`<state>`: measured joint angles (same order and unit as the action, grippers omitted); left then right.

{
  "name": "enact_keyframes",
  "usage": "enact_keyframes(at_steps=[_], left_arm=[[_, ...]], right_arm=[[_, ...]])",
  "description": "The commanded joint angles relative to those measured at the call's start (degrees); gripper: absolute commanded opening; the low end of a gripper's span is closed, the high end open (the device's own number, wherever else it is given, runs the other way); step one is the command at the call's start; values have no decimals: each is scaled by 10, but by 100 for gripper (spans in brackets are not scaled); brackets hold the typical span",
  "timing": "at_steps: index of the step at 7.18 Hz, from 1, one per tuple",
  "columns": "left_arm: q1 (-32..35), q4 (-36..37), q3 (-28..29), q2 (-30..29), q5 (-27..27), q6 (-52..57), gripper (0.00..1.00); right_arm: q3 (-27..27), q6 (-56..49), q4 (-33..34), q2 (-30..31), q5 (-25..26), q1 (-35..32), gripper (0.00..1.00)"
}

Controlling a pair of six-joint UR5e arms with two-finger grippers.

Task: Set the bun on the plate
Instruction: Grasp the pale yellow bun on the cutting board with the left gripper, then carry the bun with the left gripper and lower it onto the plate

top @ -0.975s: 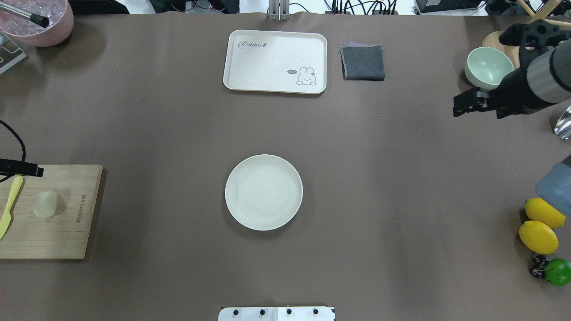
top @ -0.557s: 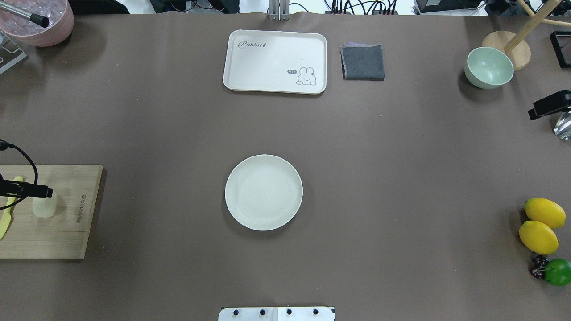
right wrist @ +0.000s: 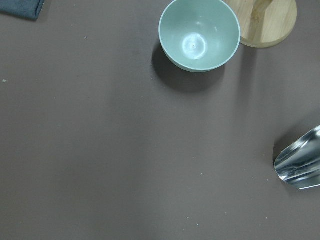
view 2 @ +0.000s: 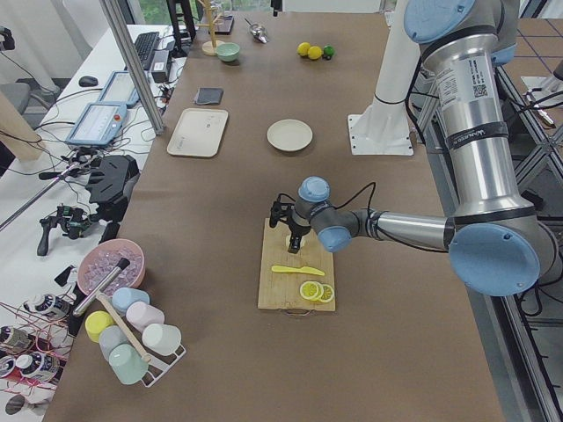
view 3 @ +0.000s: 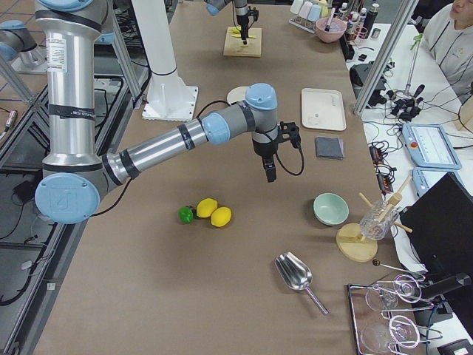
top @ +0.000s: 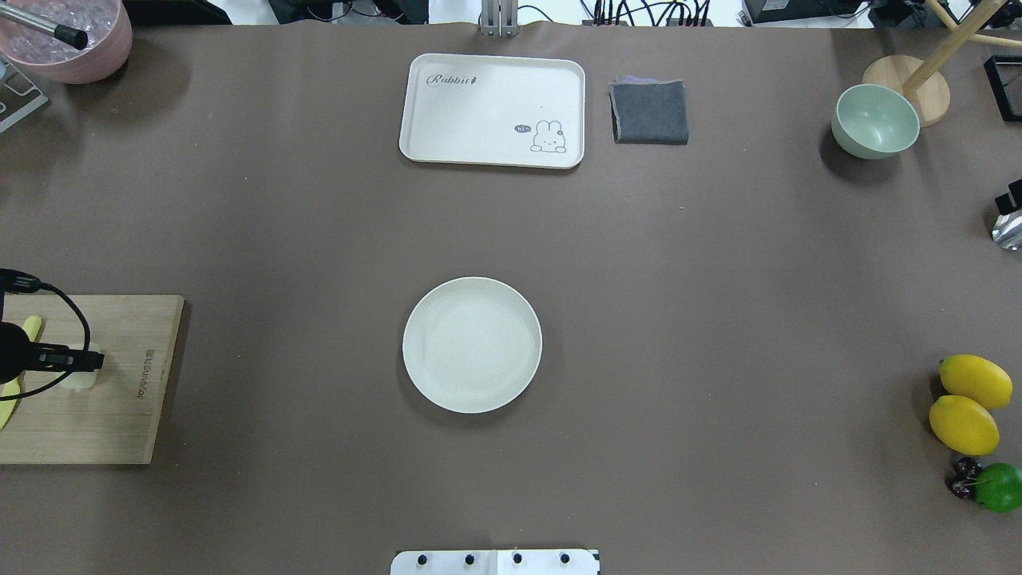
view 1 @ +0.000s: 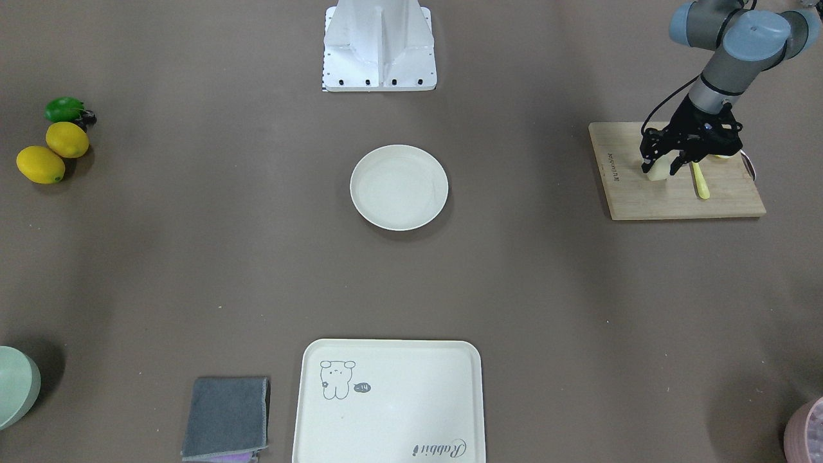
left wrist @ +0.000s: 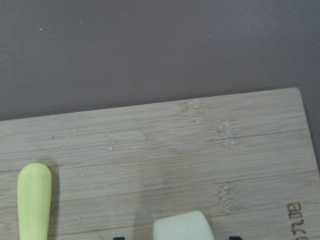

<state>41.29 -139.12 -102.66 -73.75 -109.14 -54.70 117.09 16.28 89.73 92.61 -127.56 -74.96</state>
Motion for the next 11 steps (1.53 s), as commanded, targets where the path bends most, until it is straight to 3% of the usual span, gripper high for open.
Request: enact_keyframes(at_steps=[1,3,4,7,8,10,11], left_arm=[[0,-13,-7,0,-5,-1,10],[11,-17,-52,-11,-57,-8,8],[11,-17,-50,-50,-60,-51,8],[-15,-12,8,-242,-41,-207,8],[-52,-10,28,-300,-4,-256,8],[-156,-9,82,-405,118,-307,10],[-170,-9,124,-452,149,-334,19]], right_arm=[[1,-1,-2,4,-1,-3,100],[-1,-16,-2,21,-10,-15,100],[-1,-49,-3,46,-12,-32,100],[-14,-118,-3,103,-15,-71,100],[-30,-121,-3,118,-22,-74,100],[-33,-128,-39,137,-22,-77,100],[-34,-129,-46,144,-23,-80,100]])
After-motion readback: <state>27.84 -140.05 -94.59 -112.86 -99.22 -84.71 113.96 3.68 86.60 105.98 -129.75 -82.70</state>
